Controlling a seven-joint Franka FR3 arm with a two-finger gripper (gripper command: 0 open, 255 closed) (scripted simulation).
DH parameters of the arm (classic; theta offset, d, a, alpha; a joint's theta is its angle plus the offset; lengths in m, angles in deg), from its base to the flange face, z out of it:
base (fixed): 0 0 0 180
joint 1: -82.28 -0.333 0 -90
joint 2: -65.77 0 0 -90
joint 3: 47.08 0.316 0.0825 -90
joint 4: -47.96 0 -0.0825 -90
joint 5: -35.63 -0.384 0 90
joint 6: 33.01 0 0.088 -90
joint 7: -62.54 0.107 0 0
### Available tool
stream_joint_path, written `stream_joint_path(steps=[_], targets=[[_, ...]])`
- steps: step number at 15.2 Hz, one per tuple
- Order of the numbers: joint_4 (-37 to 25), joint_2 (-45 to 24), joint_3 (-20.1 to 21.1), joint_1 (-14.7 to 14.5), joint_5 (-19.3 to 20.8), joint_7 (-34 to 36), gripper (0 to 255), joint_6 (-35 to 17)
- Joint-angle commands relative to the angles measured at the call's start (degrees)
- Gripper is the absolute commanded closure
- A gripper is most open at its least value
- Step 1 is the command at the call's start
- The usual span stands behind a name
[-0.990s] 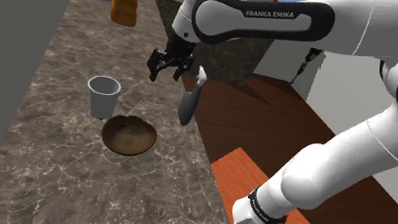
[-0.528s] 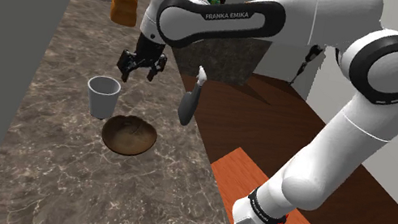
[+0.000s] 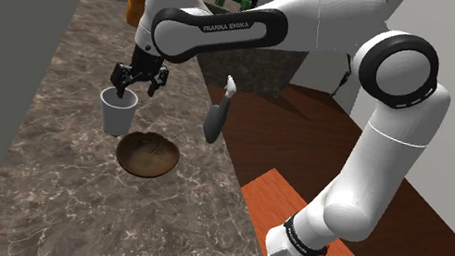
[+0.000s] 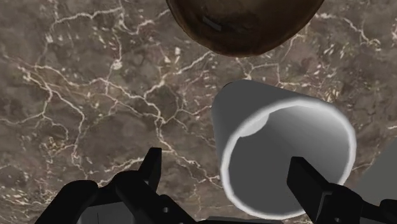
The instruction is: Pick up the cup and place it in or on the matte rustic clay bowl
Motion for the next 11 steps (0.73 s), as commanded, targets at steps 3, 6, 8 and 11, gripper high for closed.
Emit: stream_joint_path(steps=[3,6,8,11], targets=[[0.89,-2.0,-0.21,-0.47,0.85,0.67,0,-2.82],[0.89,-2.0,-0.21,-0.48,0.85,0.66,0,-2.82],[0.89,-2.0,-0.21,-0.48,0.85,0.66,0,-2.82],[0.88,-1.99,-0.21,-0.48,0.84,0.66,0,-2.81]])
